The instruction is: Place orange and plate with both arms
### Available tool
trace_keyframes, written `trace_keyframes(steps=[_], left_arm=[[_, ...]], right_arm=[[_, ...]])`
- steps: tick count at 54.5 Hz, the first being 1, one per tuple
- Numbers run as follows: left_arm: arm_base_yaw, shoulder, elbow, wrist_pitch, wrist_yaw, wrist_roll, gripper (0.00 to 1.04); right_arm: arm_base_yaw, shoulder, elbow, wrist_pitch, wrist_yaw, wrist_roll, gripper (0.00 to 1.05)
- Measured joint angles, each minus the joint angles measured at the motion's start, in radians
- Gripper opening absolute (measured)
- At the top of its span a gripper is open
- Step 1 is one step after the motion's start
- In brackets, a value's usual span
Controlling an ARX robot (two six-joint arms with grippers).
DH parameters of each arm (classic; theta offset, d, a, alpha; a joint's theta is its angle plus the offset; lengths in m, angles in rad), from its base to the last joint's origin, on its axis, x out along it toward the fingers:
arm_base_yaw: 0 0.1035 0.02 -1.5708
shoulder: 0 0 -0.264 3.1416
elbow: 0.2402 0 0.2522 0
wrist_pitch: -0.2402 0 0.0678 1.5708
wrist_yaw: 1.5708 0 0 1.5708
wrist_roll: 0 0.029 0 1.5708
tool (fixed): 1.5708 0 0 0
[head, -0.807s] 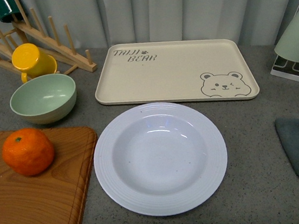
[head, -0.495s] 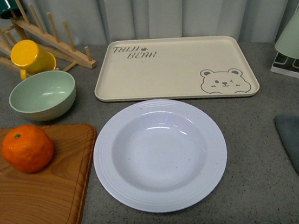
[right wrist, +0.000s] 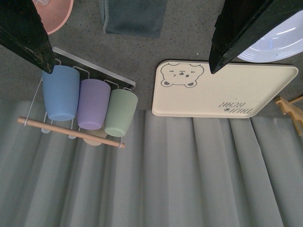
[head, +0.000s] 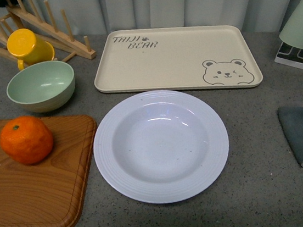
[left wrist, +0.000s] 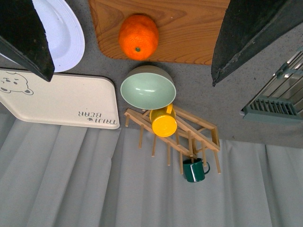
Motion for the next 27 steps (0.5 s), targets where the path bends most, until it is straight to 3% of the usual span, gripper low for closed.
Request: trace_keyframes(steps=[27], left_arm=[[0.000, 0.000, 0.000, 0.000, 0.000, 0.000, 0.98]], right_arm=[[0.000, 0.000, 0.000, 0.000, 0.000, 0.000, 0.95]])
